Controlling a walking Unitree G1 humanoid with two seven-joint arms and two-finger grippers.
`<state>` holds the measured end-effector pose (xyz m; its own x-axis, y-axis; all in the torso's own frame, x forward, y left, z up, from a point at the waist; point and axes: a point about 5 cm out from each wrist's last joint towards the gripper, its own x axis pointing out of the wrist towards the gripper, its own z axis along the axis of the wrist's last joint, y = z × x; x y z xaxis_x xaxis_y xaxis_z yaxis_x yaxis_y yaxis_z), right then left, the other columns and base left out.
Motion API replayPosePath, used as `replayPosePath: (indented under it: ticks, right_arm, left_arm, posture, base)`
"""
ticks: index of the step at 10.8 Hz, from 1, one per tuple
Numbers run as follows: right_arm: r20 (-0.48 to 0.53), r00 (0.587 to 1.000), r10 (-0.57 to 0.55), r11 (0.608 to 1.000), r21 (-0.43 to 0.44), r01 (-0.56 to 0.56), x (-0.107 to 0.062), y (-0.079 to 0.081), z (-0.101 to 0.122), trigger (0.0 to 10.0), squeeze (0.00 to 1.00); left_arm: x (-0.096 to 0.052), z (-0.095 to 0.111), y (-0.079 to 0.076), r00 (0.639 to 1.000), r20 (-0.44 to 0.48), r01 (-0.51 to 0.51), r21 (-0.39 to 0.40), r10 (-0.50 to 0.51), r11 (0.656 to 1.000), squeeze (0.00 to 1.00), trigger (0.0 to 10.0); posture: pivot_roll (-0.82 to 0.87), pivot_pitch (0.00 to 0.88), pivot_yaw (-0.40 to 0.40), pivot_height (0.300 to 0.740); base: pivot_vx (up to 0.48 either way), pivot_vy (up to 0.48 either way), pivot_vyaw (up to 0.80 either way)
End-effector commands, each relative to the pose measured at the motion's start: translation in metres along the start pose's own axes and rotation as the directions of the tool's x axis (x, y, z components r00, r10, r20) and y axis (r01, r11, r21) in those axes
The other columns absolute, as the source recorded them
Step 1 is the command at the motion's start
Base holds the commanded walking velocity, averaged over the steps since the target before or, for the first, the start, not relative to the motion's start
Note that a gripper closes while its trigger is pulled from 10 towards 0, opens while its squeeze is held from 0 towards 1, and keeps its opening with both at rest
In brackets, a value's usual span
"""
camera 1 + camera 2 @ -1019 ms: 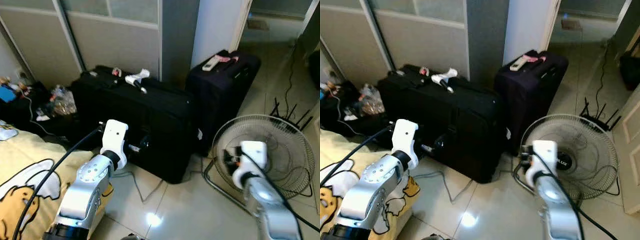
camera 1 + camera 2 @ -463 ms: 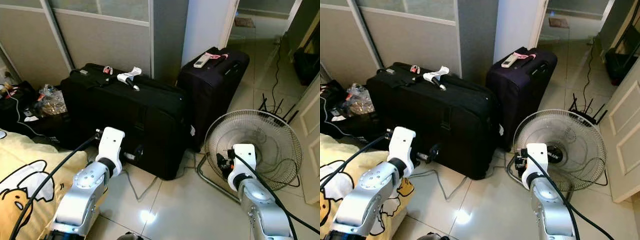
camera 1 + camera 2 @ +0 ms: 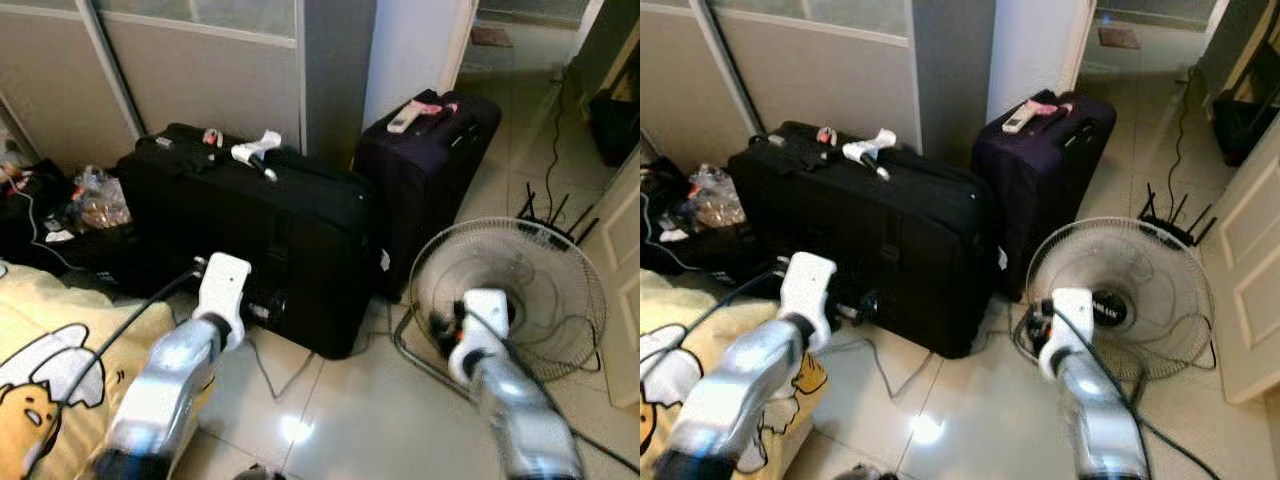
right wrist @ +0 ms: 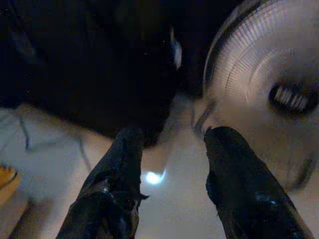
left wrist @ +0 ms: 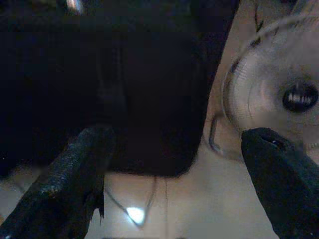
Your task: Clean up the room
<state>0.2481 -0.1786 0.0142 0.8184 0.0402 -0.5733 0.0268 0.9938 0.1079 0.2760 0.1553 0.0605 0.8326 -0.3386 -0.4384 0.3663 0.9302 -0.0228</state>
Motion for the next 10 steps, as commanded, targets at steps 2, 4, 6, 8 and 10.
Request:
replayPosePath:
  ticks: [2, 4, 6, 8, 10]
  right_arm:
    - [-0.237, 0.972, -0.006, 0.999, 0.036, 0.015, 0.014, -0.005, -0.056, 10.0, 0.00]
    - [-0.419, 0.907, 0.046, 0.998, 0.055, -0.025, 0.011, 0.005, -0.096, 10.0, 0.00]
    - [-0.494, 0.867, 0.061, 0.997, 0.079, -0.025, 0.002, 0.009, -0.122, 10.0, 0.00]
    - [-0.553, 0.830, 0.075, 0.995, 0.090, -0.030, -0.010, 0.017, -0.147, 10.0, 0.00]
    - [-0.599, 0.794, 0.100, 0.990, 0.136, -0.022, -0.019, 0.026, -0.163, 10.0, 0.00]
  left_arm:
    - [0.008, -0.071, 0.006, 0.950, -0.311, 0.025, -0.005, -0.025, 1.000, 0.00, 10.0]
    - [-0.009, -0.133, -0.001, 0.820, -0.568, 0.112, 0.035, -0.072, 0.993, 0.00, 10.0]
    - [-0.029, -0.166, -0.006, 0.753, -0.652, 0.038, -0.089, -0.087, 0.995, 0.00, 10.0]
    - [-0.043, -0.189, -0.020, 0.713, -0.685, 0.038, -0.170, -0.146, 0.985, 0.00, 10.0]
    - [-0.044, -0.192, -0.027, 0.711, -0.682, 0.048, -0.194, -0.170, 0.980, 0.00, 10.0]
  posture:
    - [-0.02, 0.000, 0.056, 0.740]
    - [-0.02, 0.000, 0.063, 0.740]
    - [-0.01, 0.000, 0.058, 0.740]
    - [0.01, 0.000, 0.045, 0.740]
    - [0.01, 0.000, 0.047, 0.740]
  base:
    - [0.000, 0.000, 0.00]
    - [0.000, 0.000, 0.00]
    - [0.000, 0.000, 0.00]
    - [0.000, 0.000, 0.00]
    - [0.000, 0.000, 0.00]
